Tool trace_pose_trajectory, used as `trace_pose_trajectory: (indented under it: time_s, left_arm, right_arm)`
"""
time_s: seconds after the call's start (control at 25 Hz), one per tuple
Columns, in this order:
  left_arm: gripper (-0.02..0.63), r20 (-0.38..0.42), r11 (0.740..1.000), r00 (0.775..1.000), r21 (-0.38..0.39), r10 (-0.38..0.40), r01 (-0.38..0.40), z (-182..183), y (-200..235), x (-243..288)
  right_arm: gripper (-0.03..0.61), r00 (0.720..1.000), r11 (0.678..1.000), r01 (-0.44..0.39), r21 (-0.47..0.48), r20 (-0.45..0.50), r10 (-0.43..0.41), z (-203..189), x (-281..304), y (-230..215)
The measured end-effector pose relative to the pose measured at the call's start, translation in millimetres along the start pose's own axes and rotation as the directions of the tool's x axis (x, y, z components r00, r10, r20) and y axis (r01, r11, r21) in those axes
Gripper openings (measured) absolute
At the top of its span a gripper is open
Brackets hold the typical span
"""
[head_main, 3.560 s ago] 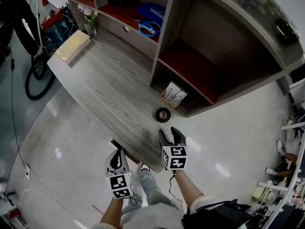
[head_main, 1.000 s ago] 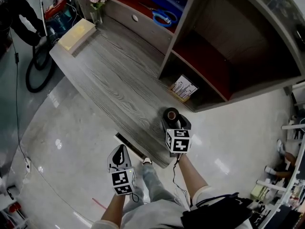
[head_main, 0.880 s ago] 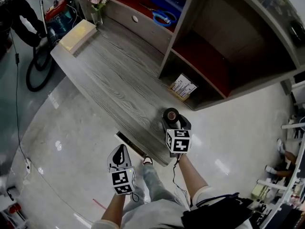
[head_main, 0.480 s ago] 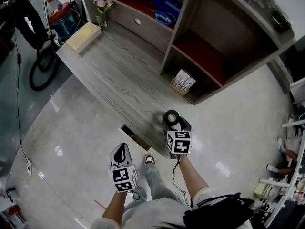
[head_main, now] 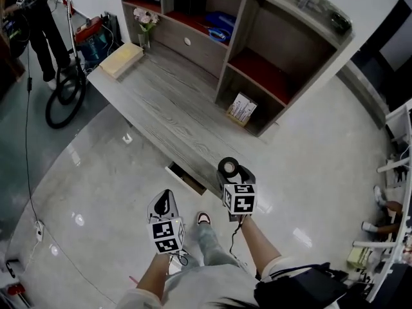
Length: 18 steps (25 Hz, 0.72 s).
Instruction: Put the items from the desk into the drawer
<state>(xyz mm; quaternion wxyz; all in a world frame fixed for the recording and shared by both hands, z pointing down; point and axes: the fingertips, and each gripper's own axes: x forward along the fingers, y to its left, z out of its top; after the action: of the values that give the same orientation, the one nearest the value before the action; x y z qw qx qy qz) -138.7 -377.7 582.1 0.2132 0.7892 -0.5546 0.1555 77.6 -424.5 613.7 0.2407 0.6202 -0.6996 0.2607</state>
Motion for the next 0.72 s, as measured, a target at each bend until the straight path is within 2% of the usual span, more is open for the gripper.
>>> trace_pose_trajectory:
  time_s: [0.52, 0.72]
  left_arm:
    - [-0.003, 0.059, 0.997, 0.996, 0.032, -0.070, 0.068, 5, -15, -57]
    - [-0.003, 0.059, 0.995, 0.994, 0.047, -0.090, 0.087, 1, -15, -74]
  right_arm:
    - [0.311, 0.999, 1.000, 0.005, -0.012, 0.050, -0.004, -29, -87, 45]
    - [0.311, 0.999, 1.000, -0.004, -0.015, 0.046, 0.004, -46, -107, 65]
